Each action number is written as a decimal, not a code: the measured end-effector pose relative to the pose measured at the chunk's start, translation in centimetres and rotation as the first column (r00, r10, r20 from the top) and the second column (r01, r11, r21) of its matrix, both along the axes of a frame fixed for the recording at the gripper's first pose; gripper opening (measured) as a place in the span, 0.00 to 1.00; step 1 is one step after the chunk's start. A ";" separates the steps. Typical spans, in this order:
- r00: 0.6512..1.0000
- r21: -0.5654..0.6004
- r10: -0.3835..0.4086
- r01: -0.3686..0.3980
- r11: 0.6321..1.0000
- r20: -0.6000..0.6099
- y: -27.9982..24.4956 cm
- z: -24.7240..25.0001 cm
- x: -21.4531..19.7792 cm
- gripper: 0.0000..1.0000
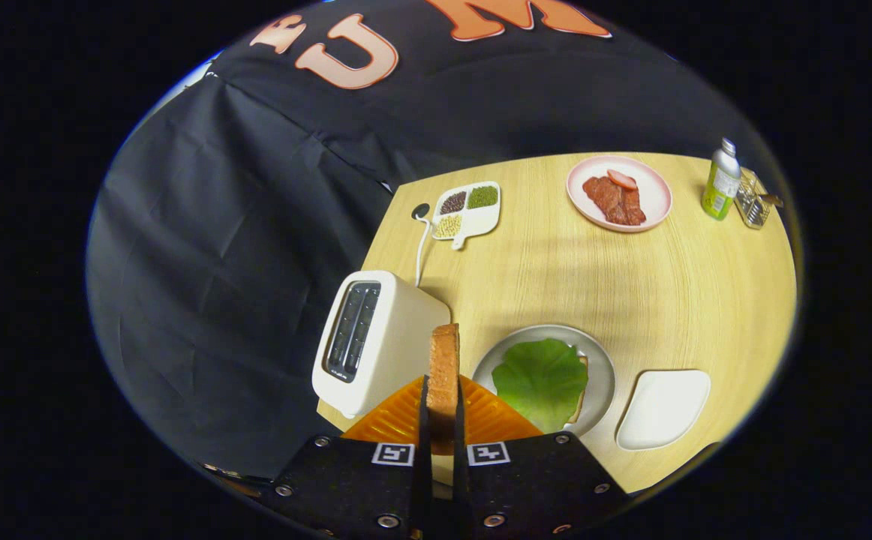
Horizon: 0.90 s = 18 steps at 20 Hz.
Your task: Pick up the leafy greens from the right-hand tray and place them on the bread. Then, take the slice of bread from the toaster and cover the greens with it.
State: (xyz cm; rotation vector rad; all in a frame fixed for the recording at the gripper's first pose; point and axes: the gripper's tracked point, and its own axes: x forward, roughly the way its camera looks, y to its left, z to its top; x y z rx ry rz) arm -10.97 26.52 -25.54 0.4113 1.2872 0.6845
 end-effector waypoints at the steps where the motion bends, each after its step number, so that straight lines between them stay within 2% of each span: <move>1: 1.000 0.000 0.002 -0.002 1.000 -0.013 -0.2 -0.8 -0.4 0.11; 9: 0.992 -0.009 -0.019 0.018 1.000 -0.128 -0.8 -8.0 -3.1 0.11; 13: 0.984 -0.028 -0.067 0.063 0.998 -0.168 -2.5 -11.2 -3.1 0.11; 16: 0.984 -0.062 -0.086 0.077 0.995 -0.158 -3.7 -12.5 -2.8 0.12; 18: 0.989 -0.103 -0.106 0.095 0.990 -0.106 -4.6 -13.4 -1.8 0.19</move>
